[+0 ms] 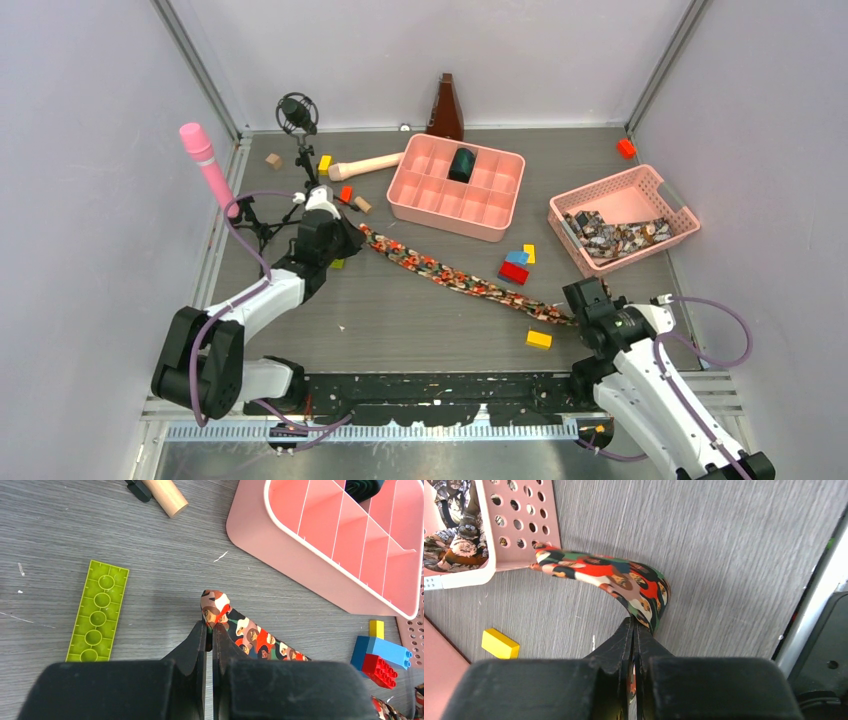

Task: Roll the ties
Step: Flatten out the tie at the center of the board.

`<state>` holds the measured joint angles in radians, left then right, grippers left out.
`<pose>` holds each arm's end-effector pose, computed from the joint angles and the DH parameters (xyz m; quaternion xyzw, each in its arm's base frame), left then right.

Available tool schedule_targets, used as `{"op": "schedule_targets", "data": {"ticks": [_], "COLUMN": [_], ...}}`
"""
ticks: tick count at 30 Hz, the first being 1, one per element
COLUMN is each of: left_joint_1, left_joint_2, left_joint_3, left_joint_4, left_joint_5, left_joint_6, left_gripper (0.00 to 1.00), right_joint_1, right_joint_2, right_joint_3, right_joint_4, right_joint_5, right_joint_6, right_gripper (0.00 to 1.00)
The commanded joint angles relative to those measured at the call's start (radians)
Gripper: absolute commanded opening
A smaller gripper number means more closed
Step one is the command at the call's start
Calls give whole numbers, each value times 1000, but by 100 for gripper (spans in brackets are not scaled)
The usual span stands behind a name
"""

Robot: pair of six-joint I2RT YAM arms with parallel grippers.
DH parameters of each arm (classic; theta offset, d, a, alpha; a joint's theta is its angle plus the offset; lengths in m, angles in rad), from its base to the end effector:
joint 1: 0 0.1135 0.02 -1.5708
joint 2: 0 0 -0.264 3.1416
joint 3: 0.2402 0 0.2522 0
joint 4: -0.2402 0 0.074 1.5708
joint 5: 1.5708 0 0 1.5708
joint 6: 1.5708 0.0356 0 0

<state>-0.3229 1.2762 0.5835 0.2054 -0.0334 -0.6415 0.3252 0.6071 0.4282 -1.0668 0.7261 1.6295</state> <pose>0.2536 -0.0836 0.2046 -0.1444 0.8445 -0.2264 0.4634 0.0900 0.0054 0.1842 0.6055 0.6983 -0.0706 0.3751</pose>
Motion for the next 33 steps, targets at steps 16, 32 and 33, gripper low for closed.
{"op": "schedule_targets", "data": {"ticks": [16, 32, 33], "left_joint_1": [15, 16, 16], "left_joint_2": [-23, 87, 87], "left_joint_3": [16, 58, 59], "left_joint_4": [-60, -40, -40], "left_joint_5": [1, 122, 122], "left_joint_6": [26, 23, 26], "left_gripper": [0, 0, 0], "right_joint_1": [-5, -5, -5], "right_joint_2": [63, 164, 186], "right_joint_3": [95, 251, 249], "right_joint_4": [-79, 226, 242], "right_joint_5": [-34, -286, -317], "right_joint_6": [11, -534, -546], "right_gripper": [18, 54, 54]}}
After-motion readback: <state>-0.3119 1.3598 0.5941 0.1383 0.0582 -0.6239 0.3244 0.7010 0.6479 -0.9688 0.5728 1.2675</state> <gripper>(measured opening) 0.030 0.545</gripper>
